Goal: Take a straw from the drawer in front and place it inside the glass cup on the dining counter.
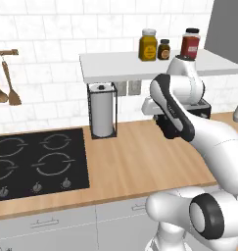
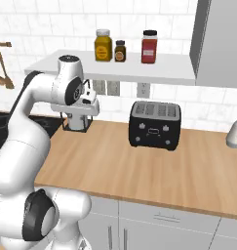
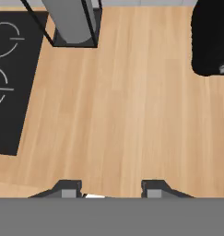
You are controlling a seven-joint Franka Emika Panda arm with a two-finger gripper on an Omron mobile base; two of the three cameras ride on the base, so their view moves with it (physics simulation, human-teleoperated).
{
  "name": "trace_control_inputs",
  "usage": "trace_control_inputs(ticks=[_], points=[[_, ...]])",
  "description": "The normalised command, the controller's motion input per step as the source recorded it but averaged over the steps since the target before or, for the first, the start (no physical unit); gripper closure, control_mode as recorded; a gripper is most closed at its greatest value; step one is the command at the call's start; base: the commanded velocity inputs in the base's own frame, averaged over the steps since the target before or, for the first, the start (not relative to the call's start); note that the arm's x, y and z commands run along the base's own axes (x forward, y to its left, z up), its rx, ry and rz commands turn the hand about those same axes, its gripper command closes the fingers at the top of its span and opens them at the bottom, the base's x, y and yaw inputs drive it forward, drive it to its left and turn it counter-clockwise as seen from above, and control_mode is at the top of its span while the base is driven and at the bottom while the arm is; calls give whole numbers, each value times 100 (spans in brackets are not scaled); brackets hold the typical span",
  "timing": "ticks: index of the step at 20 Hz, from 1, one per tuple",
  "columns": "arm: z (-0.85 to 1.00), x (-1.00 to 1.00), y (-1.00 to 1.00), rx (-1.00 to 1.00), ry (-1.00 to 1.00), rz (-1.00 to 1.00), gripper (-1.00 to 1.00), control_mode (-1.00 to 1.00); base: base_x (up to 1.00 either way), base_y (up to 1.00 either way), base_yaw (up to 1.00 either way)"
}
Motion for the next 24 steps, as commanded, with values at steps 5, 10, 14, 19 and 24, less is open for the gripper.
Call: trace_control_inputs(ticks=[5,10,14,19,24], points=[[0,0,0,0,0,0,-100,100,-44,-3,0],[0,0,0,0,0,0,-100,100,-67,-52,11],[0,0,0,0,0,0,-100,100,-3,-75,38],[0,0,0,0,0,0,-100,100,26,-73,59],[0,0,0,0,0,0,-100,100,6,-57,74]])
